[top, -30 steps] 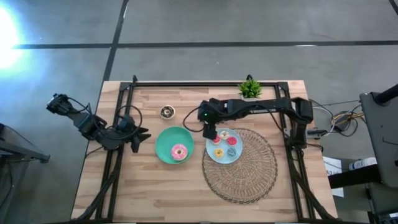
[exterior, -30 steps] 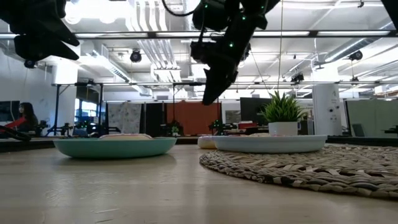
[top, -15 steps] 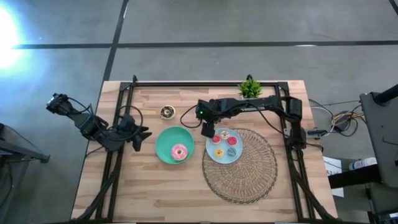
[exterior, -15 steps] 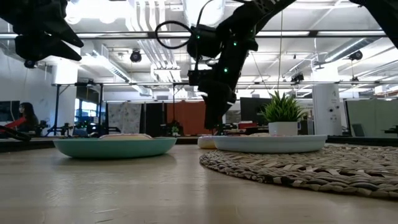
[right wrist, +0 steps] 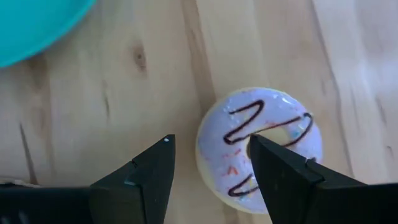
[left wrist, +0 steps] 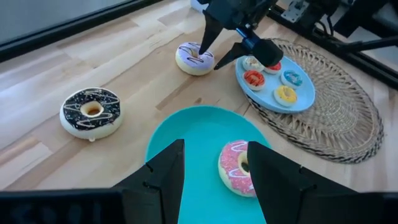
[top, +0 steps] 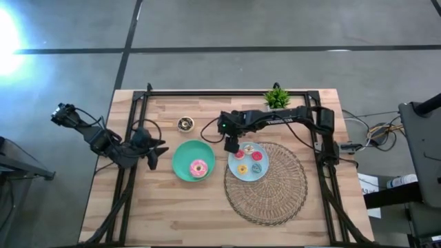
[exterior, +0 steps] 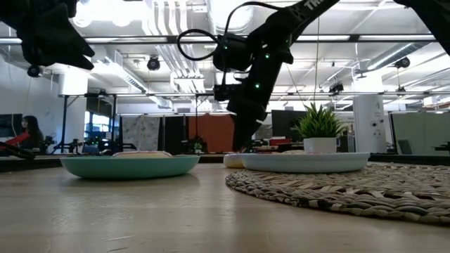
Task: Pick & Place donuts
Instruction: Put the large purple donut on the green plate
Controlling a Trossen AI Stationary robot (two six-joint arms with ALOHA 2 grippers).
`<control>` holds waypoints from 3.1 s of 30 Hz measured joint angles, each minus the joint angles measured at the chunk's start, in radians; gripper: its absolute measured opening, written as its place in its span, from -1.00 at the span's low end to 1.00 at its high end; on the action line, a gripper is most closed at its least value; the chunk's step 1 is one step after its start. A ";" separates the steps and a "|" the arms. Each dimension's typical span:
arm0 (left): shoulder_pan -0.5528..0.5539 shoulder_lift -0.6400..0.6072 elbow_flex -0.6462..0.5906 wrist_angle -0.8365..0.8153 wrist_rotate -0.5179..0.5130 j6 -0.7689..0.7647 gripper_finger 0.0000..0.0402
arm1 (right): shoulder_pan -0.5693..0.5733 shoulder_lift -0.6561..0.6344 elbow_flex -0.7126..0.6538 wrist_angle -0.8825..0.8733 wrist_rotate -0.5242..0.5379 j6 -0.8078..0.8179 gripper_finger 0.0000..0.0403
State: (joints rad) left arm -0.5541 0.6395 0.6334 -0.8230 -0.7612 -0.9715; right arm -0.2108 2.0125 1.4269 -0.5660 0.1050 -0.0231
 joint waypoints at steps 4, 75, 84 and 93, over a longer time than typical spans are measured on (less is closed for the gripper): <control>0.000 0.000 0.000 0.000 0.000 0.010 -0.26 | -0.009 0.000 -0.026 0.022 0.001 0.000 -0.01; 0.000 -0.079 0.009 -0.035 -0.017 -0.069 -0.26 | 0.193 0.356 0.631 -0.137 -0.131 -0.036 -0.93; 0.000 -0.082 0.009 -0.046 0.006 -0.069 -0.26 | 0.193 0.452 0.763 -0.204 -0.151 0.006 -0.47; 0.000 -0.089 0.008 -0.075 0.064 -0.076 -0.26 | 0.204 0.418 0.779 -0.220 -0.039 -0.109 -0.04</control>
State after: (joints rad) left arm -0.5545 0.5510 0.6418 -0.8984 -0.6970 -1.0479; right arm -0.0071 2.4309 2.2055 -0.7857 0.0656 -0.1323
